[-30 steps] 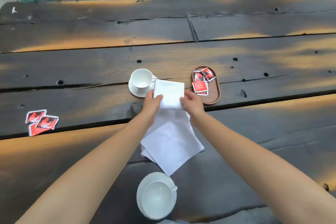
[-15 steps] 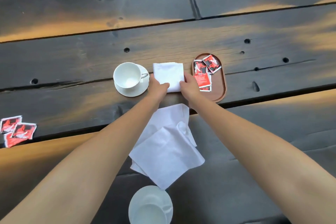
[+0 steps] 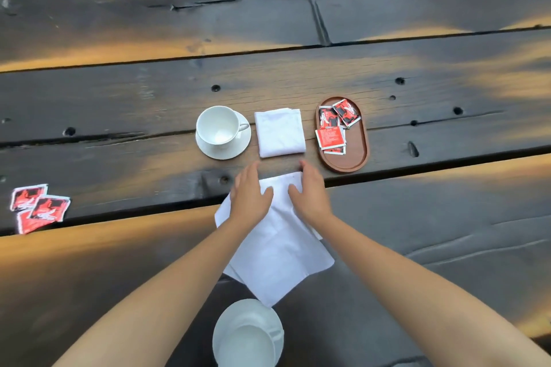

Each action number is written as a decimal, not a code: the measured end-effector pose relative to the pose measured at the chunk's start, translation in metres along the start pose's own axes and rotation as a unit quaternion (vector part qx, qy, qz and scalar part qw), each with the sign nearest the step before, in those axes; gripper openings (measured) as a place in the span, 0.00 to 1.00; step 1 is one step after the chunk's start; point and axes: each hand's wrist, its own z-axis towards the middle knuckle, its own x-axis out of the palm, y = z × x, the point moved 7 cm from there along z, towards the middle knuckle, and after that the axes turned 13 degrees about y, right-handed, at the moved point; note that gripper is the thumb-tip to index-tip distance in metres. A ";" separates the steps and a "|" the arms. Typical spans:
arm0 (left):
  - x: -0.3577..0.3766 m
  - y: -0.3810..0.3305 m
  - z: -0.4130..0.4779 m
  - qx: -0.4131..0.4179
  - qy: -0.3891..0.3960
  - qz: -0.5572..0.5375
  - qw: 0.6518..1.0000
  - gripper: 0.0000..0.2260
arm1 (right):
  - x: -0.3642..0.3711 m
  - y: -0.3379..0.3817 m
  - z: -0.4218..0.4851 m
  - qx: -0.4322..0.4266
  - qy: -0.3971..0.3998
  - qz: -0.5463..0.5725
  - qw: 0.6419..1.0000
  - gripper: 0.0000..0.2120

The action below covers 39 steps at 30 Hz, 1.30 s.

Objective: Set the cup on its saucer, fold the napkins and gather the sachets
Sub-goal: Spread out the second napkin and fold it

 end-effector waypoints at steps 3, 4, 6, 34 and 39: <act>0.017 0.023 -0.014 -0.018 0.110 0.159 0.981 0.30 | 0.017 0.000 -0.008 0.025 0.081 -0.147 0.985 0.31; 0.016 0.025 -0.018 -0.019 0.119 0.181 0.976 0.30 | 0.019 0.004 -0.010 0.028 0.092 -0.184 0.978 0.30; 0.010 0.024 -0.026 -0.016 0.116 0.226 0.967 0.31 | 0.020 0.014 -0.015 0.020 0.102 -0.239 0.965 0.24; -0.262 0.090 -0.242 -0.007 -0.161 0.174 0.971 0.06 | 0.055 0.252 -0.095 -0.287 0.054 -0.624 0.725 0.13; -0.334 0.089 -0.289 -0.001 -0.268 0.214 0.940 0.06 | 0.054 0.333 -0.093 -0.326 -0.010 -0.606 0.725 0.15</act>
